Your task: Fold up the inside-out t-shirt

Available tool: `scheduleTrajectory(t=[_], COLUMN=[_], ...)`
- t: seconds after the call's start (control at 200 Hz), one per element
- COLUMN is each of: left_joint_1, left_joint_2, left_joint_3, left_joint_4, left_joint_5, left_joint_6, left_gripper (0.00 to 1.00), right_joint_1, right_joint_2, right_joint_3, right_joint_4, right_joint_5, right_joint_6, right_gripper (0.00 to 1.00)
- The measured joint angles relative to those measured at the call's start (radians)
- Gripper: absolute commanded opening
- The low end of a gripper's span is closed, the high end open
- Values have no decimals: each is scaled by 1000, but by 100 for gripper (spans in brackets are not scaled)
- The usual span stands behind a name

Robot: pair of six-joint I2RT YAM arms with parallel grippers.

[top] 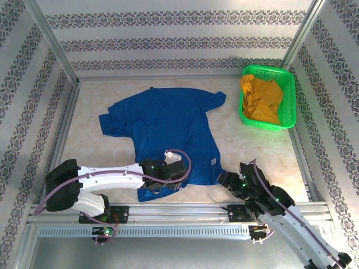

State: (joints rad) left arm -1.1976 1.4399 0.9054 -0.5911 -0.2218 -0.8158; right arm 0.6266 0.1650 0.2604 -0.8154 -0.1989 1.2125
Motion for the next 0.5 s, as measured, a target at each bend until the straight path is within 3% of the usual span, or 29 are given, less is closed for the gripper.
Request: scheduleTrajectory(t=[0.15, 0.245, 0.38, 0.5], left_joint_1=[0, 0, 0, 0], left_joint_2=[28, 62, 108, 107], left_joint_3=[0, 0, -3, -32], left_joint_4=[76, 108, 140, 167], left_joint_5=[24, 39, 58, 60], left_joint_6=[0, -2, -8, -31], left_gripper=[57, 49, 49, 42], right_joint_1=[80, 123, 166, 190], right_joint_2=[38, 86, 203, 301], right_joint_3=[-1, -1, 2, 22], right_joint_4=[29, 76, 155, 200], right_joint_5=[45, 74, 100, 113], right_joint_6=[50, 74, 79, 71], right_gripper=[50, 50, 50, 50])
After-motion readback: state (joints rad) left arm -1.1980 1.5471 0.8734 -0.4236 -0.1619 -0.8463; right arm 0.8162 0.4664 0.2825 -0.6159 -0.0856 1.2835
